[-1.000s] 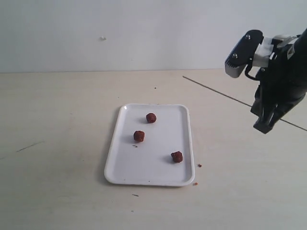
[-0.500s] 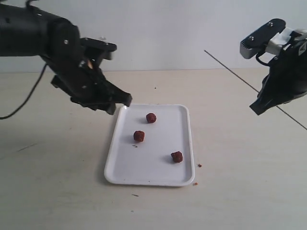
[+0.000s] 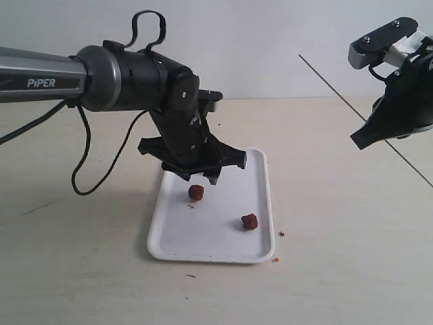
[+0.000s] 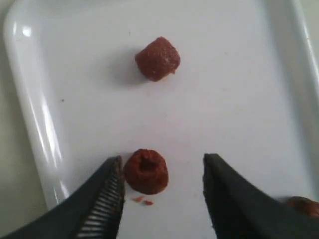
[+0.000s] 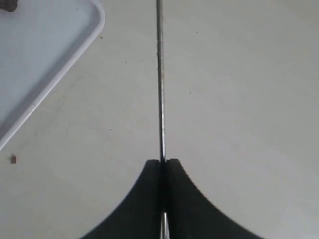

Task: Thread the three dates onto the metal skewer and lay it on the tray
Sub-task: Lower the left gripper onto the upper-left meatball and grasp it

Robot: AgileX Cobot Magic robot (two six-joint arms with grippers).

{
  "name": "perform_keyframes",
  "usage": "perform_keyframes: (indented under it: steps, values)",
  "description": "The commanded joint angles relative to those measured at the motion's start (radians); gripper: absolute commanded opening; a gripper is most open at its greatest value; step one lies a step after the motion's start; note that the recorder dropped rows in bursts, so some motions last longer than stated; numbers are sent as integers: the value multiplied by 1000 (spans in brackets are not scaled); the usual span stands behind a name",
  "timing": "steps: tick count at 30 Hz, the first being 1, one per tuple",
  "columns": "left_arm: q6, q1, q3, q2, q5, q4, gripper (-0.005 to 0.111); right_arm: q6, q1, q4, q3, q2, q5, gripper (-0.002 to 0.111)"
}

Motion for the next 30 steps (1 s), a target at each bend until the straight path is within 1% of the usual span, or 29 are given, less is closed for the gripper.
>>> perform_keyframes:
  steps: [1,8,12,24,30]
  values:
    - [-19,-6,-7,17,12,0,50,-13,-4,12,4,-8,-14,0]
    - [-21,-6,-7,40,12,22,50,-21,-4,12,4,-8,-14,0]
    - [-68,-6,-5,44,12,61,50,-23,-4,12,4,-8,-14,0]
    - [-92,-6,-5,82,-1,59,50,-32,-4,37,4,-8,-18,0]
    - [-92,-6,-5,84,-33,59,50,-62,-4,59,4,-8,-18,0]
